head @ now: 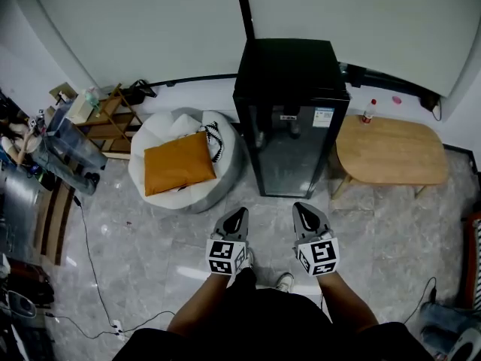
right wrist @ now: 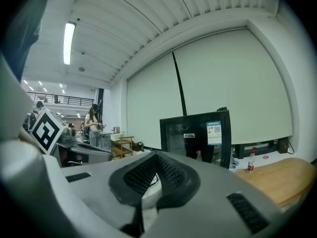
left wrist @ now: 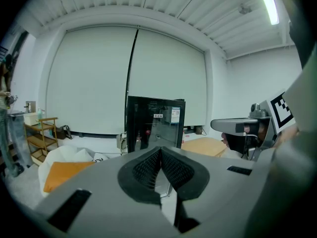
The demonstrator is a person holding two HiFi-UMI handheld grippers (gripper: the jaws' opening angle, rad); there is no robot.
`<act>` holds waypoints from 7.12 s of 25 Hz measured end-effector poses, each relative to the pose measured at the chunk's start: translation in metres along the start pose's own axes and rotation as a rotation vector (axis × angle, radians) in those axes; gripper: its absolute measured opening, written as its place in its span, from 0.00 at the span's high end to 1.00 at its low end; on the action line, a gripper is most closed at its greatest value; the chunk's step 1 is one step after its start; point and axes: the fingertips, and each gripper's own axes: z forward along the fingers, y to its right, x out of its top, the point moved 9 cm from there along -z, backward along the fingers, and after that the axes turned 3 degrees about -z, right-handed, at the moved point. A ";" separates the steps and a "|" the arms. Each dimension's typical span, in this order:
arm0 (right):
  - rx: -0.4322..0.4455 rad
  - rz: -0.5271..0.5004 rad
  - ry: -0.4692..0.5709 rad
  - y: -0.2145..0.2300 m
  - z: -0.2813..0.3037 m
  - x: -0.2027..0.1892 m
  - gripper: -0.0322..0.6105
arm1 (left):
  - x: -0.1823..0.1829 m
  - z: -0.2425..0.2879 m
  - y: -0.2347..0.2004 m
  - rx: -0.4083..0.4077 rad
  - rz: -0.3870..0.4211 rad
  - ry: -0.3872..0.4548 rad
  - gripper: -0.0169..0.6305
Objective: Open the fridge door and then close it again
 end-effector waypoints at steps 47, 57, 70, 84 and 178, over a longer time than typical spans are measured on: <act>-0.143 -0.010 -0.267 -0.017 0.205 -0.036 0.92 | 0.067 0.281 -0.194 -0.431 0.179 -0.101 0.73; -0.193 0.005 -0.268 -0.007 0.201 -0.037 0.92 | 0.076 0.296 -0.187 -0.455 0.188 -0.096 0.76; -0.226 0.033 -0.255 -0.016 0.195 -0.045 0.92 | 0.075 0.293 -0.182 -0.415 0.177 -0.070 0.81; -0.211 0.039 -0.249 -0.039 0.175 -0.048 0.92 | 0.075 0.288 -0.181 -0.371 0.158 -0.086 0.82; -0.294 0.043 -0.183 0.000 -0.143 -0.063 0.92 | -0.038 0.077 0.165 -0.198 0.051 -0.165 0.67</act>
